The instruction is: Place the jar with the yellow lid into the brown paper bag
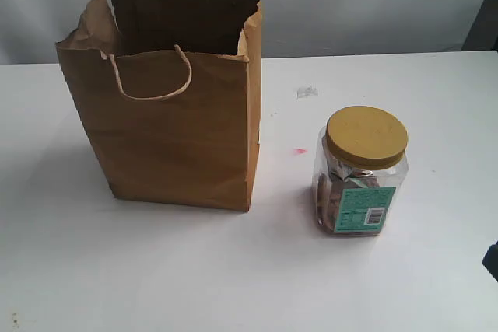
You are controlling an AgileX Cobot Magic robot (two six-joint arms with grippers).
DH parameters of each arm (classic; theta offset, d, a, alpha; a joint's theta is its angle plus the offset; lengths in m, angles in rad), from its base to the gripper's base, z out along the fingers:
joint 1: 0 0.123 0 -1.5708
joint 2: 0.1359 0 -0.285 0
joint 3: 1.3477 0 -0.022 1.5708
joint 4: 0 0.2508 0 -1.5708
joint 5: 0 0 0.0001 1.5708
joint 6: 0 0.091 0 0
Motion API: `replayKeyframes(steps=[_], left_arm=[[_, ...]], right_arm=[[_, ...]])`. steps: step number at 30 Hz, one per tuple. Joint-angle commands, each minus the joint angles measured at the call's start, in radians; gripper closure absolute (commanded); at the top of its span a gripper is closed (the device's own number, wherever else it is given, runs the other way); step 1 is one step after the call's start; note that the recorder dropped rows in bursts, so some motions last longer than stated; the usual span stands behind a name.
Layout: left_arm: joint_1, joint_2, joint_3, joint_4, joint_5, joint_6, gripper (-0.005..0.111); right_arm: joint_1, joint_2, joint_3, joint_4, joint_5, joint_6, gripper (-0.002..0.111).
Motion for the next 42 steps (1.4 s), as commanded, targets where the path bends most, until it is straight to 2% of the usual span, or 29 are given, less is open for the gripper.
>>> replayKeyframes(steps=[1, 5, 12, 20, 23, 27, 33, 37, 42], left_arm=[[-0.005, 0.003, -0.002, -0.004, -0.009, -0.004, 0.106], [-0.005, 0.003, -0.002, -0.004, -0.009, -0.004, 0.106], [-0.005, 0.003, -0.002, -0.004, -0.009, -0.004, 0.106], [-0.005, 0.003, -0.002, -0.004, -0.009, -0.004, 0.106], [-0.005, 0.003, -0.002, -0.004, -0.009, -0.004, 0.106], [-0.005, 0.003, -0.002, -0.004, -0.009, -0.004, 0.106], [-0.005, 0.003, -0.002, -0.004, -0.009, -0.004, 0.106], [-0.005, 0.003, -0.002, -0.004, -0.009, -0.004, 0.106], [-0.005, 0.003, -0.002, -0.004, -0.009, -0.004, 0.106]], right_arm=[[-0.003, -0.004, 0.004, 0.002, 0.001, -0.005, 0.108], [-0.003, -0.004, 0.004, 0.002, -0.014, -0.005, 0.108], [-0.003, -0.004, 0.004, -0.029, -0.199, -0.015, 0.108], [-0.003, -0.004, 0.004, 0.234, -0.4, -0.019, 0.108], [-0.003, -0.002, -0.026, 0.3, -0.411, -0.09, 0.108], [-0.003, 0.07, -0.163, 0.405, -0.334, -0.154, 0.108], [-0.003, 0.336, -0.433, 0.389, -0.114, -0.228, 0.108], [-0.003, 0.588, -0.66, 0.273, 0.126, -0.2, 0.108], [-0.003, 0.86, -0.97, 0.007, 0.496, -0.031, 0.108]])
